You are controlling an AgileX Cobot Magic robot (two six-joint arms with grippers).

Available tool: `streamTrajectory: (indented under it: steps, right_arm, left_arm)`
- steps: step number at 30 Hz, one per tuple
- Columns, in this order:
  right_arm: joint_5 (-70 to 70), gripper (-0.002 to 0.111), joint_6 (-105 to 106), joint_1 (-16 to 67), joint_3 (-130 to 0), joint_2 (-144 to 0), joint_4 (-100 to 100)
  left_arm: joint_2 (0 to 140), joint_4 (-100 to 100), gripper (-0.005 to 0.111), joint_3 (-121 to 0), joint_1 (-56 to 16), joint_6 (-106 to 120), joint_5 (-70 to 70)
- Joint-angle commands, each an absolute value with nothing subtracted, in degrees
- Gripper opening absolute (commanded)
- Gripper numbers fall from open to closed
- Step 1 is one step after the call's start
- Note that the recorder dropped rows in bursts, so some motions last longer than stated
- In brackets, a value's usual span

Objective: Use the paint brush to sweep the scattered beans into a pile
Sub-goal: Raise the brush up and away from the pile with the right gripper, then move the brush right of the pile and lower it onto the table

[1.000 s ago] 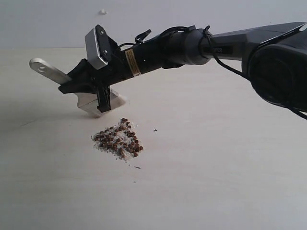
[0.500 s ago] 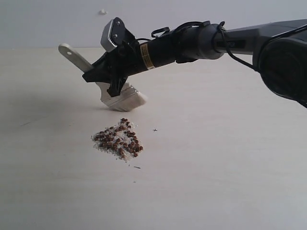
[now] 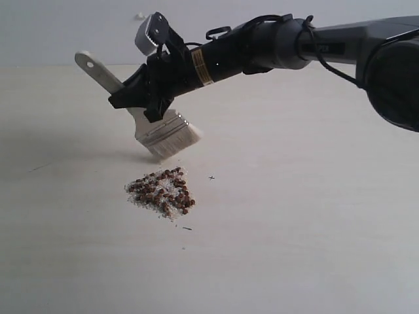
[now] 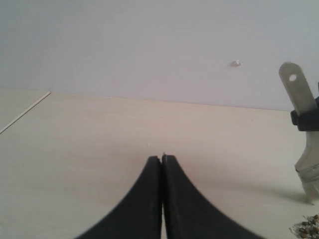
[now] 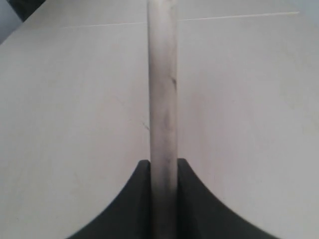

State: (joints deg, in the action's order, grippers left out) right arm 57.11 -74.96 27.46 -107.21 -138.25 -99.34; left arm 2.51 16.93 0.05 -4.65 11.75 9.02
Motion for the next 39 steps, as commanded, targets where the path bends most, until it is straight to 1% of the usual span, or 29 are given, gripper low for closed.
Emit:
streamTrajectory:
  steps: [1,10,12,16,17,20,28,34,37,39]
  right_arm:
    - [57.1,0.0,-82.7,27.4,-107.7,-133.3,-99.9]
    - [58.2,0.0,-101.7,26.6,-107.7,-126.0,-99.9]
    - [60.7,0.0,-104.8,26.3,-107.7,-125.2,-99.9]
    - [70.0,0.0,-111.5,25.6,-107.7,-124.0,-99.9]
    - [70.0,0.0,-113.1,25.4,-107.7,-123.9,-99.9]
    - [70.0,0.0,-116.2,25.2,-107.7,-123.6,-99.9]
    - [70.0,0.0,-116.1,24.0,-107.7,-122.0,-99.9]
    - [59.8,0.0,-115.7,20.8,-104.4,-119.3,-99.9]
    - [55.3,0.0,-112.3,19.1,-99.4,-117.1,-99.9]
    - [48.7,0.0,-110.9,18.7,-95.0,-114.5,-99.9]
  left_arm:
    - [2.1,17.2,0.0,0.0,-4.6,11.8,9.0]
    - [2.1,17.2,0.0,0.0,-4.6,11.8,9.0]
    - [2.1,17.2,0.0,0.0,-4.6,11.8,9.0]
    - [2.1,17.2,0.0,0.0,-4.6,11.8,9.0]
    - [2.1,17.2,0.0,0.0,-4.6,11.8,9.0]
    - [2.1,17.2,0.0,0.0,-4.6,11.8,9.0]
    - [2.1,17.2,0.0,0.0,-4.6,11.8,9.0]
    - [2.1,17.2,0.0,0.0,-4.6,11.8,9.0]
    - [2.1,17.2,0.0,0.0,-4.6,11.8,9.0]
    - [2.1,17.2,0.0,0.0,-4.6,11.8,9.0]
